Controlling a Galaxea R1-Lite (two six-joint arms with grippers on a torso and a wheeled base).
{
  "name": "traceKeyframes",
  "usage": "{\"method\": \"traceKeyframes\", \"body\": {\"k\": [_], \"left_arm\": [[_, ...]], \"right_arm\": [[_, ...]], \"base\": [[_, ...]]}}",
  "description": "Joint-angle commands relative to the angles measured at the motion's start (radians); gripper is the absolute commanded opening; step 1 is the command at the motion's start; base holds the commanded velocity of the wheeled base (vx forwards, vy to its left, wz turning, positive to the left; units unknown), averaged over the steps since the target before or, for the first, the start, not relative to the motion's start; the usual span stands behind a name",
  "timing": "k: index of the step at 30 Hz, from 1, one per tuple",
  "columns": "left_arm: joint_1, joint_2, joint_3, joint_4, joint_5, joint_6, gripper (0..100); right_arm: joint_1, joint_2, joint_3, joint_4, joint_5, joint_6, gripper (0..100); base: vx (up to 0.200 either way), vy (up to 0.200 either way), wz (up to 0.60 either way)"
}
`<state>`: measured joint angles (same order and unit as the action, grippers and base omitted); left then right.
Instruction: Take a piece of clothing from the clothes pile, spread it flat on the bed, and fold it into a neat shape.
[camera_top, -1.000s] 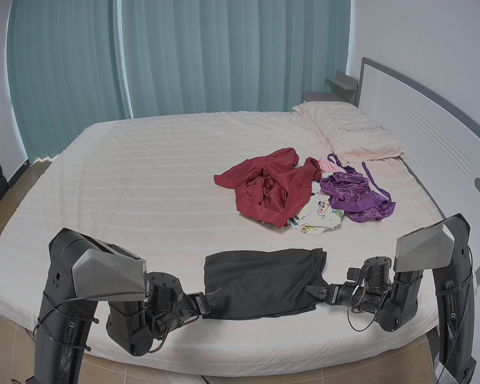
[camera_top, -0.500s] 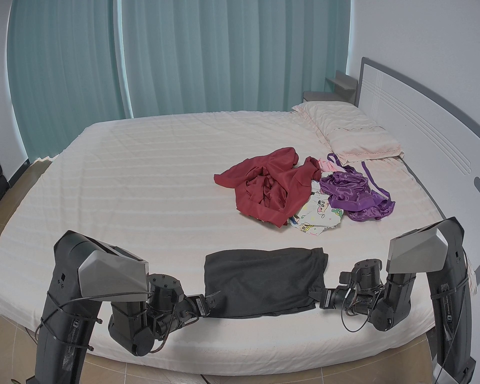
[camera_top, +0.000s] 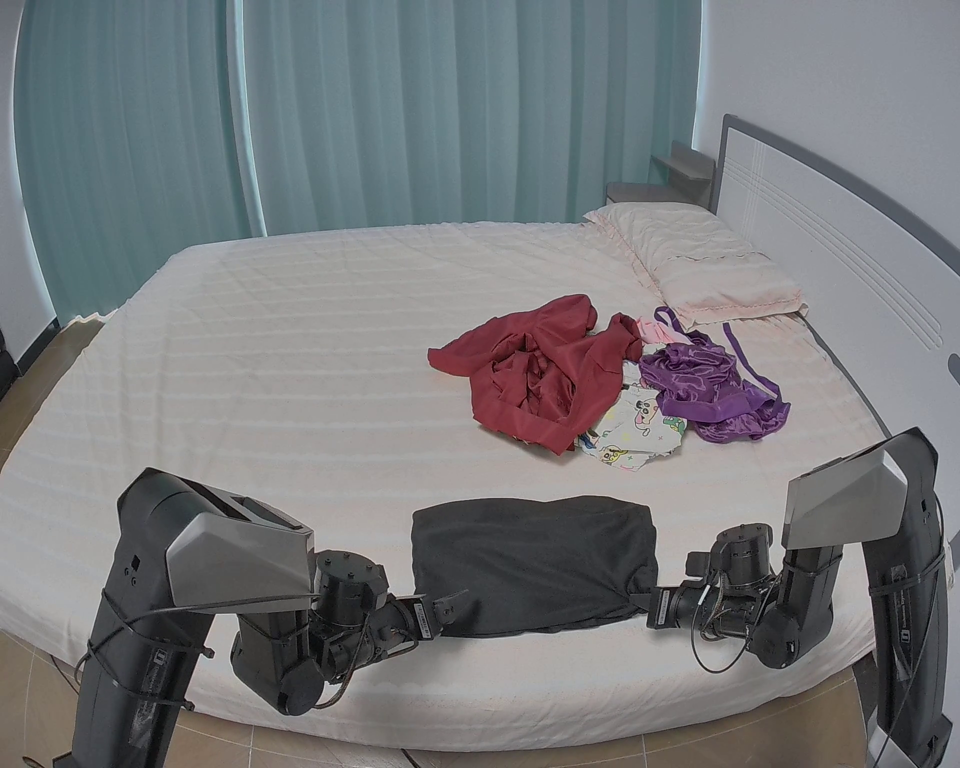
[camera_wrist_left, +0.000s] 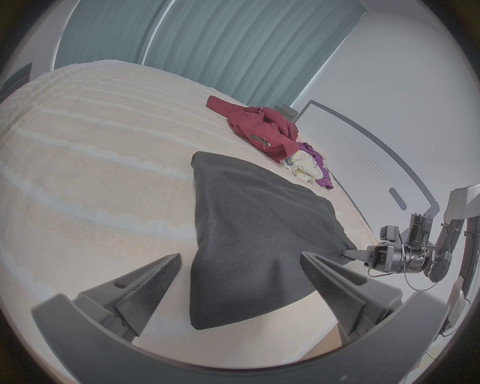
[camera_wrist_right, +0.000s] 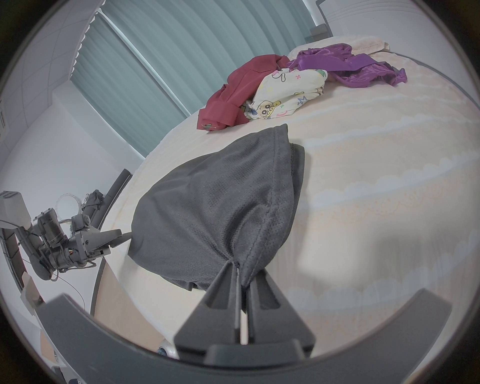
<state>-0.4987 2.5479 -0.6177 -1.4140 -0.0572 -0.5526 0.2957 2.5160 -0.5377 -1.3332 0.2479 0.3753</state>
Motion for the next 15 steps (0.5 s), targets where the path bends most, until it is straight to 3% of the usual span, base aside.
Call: {"method": "traceKeyframes", "body": {"k": [1, 2, 9, 15], "left_arm": [[-0.001, 0.002, -0.008, 0.0, -0.003, 0.0, 100], [-0.003, 0.002, -0.013, 0.001, -0.003, -0.001, 0], [-0.011, -0.006, -0.037, 0.102, 0.002, 0.002, 0], [-0.012, -0.028, 0.015, 0.11, 0.014, 0.04, 0]], "right_arm": [[0.002, -0.006, 0.001, 0.0, 0.001, 0.001, 0], [0.002, -0.006, 0.001, 0.0, 0.001, 0.001, 0], [0.01, -0.006, 0.005, 0.0, 0.001, 0.002, 0], [0.011, -0.016, 0.036, -0.003, 0.001, 0.002, 0]], "base": [[0.0, 0.0, 0.0], [0.0, 0.0, 0.0], [0.0, 0.0, 0.0], [0.0, 0.0, 0.0]]}}
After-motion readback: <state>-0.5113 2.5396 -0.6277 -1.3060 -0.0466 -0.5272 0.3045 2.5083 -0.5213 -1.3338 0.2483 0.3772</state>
